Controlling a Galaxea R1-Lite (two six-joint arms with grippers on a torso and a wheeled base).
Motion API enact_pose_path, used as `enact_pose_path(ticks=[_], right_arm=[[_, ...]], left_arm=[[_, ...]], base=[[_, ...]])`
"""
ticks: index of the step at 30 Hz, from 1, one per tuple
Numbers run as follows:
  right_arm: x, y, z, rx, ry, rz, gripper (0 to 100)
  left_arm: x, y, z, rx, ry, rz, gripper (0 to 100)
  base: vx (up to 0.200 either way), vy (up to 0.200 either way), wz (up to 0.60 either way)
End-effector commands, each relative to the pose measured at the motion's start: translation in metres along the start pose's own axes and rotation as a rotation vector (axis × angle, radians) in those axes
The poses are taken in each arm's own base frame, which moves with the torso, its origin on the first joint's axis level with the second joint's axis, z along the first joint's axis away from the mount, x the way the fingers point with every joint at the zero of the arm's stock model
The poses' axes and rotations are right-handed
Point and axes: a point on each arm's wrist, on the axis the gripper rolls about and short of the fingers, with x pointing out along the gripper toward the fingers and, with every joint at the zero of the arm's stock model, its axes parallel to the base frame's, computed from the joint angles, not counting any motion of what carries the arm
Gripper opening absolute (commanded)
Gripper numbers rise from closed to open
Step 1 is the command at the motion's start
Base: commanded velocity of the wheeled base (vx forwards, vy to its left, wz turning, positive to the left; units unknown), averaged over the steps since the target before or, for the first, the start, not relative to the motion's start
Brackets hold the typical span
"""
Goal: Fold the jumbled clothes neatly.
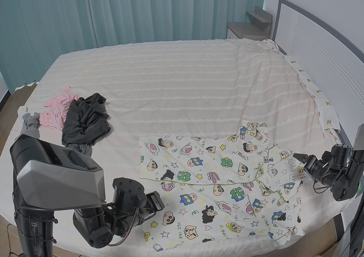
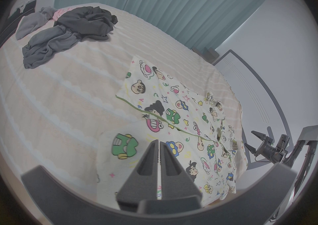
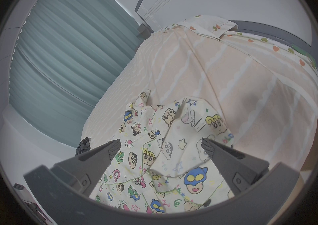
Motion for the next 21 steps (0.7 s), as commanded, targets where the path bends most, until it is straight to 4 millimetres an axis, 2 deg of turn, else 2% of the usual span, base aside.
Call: enact_pose_path(ticks=[1, 6, 10, 14, 18, 21], right_arm=[[0.002, 0.002, -0.001, -0.005, 0.002, 0.008, 100], [0.01, 0.017, -0.004, -0.04, 0.017, 0.051, 100], [0.017, 0.031, -0.009, -0.069, 0.035, 0.097, 100], [0.033, 0.052, -0.013, -0.1, 0.055, 0.148, 100], [0.036, 0.061, -0.016, -0.11, 0.045, 0.131, 100], [0.036, 0.067, -0.023, -0.114, 0.026, 0.113, 100]], left_arm=[[0.0, 0.001, -0.001, 0.001, 0.003, 0.003, 0], [0.0, 0.001, -0.001, 0.003, -0.001, 0.01, 0], [0.0, 0.0, 0.001, -0.001, -0.025, 0.008, 0], [0.002, 0.003, 0.014, -0.017, -0.102, -0.007, 0], [0.004, 0.005, 0.023, 0.005, -0.134, -0.002, 0], [0.018, 0.01, 0.049, 0.072, -0.203, 0.03, 0]], base=[[0.0, -0.2, 0.0], [0.0, -0.2, 0.0], [0.0, 0.0, 0.0], [0.0, 0.0, 0.0], [0.0, 0.0, 0.0], [0.0, 0.0, 0.0]])
